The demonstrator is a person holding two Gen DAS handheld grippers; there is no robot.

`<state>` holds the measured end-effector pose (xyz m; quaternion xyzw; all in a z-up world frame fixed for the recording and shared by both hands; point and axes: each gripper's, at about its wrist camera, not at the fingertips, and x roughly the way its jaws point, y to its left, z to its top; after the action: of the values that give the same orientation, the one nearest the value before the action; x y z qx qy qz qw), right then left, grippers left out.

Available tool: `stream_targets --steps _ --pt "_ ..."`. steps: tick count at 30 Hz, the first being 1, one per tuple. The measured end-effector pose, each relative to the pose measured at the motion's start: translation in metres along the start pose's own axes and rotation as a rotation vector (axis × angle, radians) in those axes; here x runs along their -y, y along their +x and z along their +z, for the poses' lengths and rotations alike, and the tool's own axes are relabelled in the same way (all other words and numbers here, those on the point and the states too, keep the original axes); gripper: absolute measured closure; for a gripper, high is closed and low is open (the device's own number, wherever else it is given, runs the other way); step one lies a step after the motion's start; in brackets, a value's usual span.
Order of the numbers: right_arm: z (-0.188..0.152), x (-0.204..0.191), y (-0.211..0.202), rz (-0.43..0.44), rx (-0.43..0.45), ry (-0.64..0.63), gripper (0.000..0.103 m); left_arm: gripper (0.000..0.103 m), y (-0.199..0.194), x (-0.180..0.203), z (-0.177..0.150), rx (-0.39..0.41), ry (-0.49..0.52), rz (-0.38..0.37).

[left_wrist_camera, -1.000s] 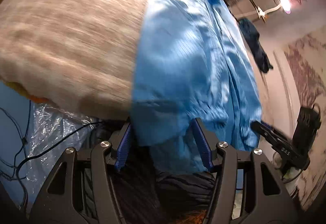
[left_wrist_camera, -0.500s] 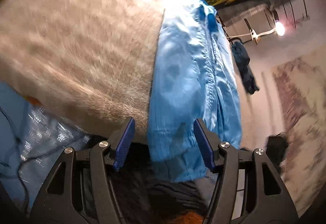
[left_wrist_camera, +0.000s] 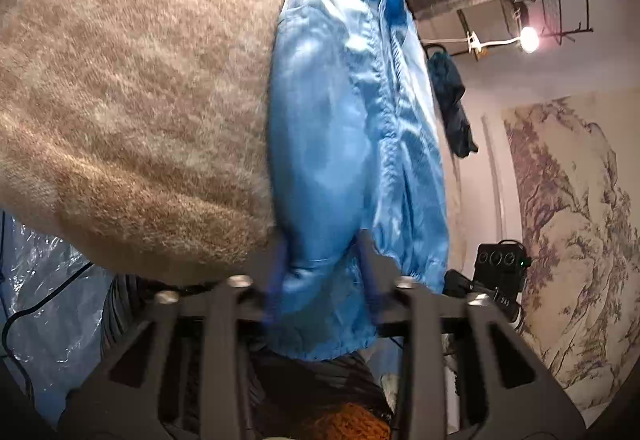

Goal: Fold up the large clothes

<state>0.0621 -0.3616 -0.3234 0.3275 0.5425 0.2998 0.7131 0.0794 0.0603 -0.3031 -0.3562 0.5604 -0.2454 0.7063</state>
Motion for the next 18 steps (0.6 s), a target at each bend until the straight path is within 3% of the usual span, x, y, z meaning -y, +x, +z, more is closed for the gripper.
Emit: stream_targets --steps 1,2,5,9,10,11,14,15,17,18 --pt "0.004 0.000 0.003 0.002 -0.005 0.004 0.064 0.092 -0.002 0.001 0.001 -0.005 0.005 -0.006" --pt "0.003 -0.001 0.001 0.020 -0.004 0.012 0.066 0.095 -0.006 0.001 0.002 -0.002 0.006 -0.023" --pt "0.003 -0.008 -0.012 0.092 0.029 0.003 0.068 0.095 -0.014 0.010 0.006 0.020 0.039 -0.050" --pt "0.005 -0.011 0.001 0.015 -0.004 -0.031 0.060 0.091 0.001 0.009 0.005 -0.030 0.026 -0.038" --pt "0.003 -0.010 0.007 0.007 -0.019 -0.028 0.060 0.086 0.006 0.006 0.003 -0.035 0.010 -0.038" --pt "0.001 -0.010 0.012 0.003 -0.030 -0.029 0.060 0.079 0.008 0.004 0.001 -0.038 0.003 -0.038" --pt "-0.009 -0.009 0.021 0.023 -0.042 -0.028 0.061 0.079 0.010 0.000 -0.004 -0.028 -0.001 -0.056" --pt "-0.011 -0.010 0.023 0.026 -0.043 -0.024 0.071 0.079 0.010 0.000 -0.003 -0.032 0.009 -0.056" --pt "-0.012 -0.010 0.029 0.029 -0.050 -0.016 0.089 0.098 0.010 0.004 0.000 -0.035 0.029 -0.038" --pt "-0.010 -0.013 0.029 0.022 -0.045 -0.016 0.095 0.098 0.008 0.006 0.002 -0.034 0.034 -0.046"
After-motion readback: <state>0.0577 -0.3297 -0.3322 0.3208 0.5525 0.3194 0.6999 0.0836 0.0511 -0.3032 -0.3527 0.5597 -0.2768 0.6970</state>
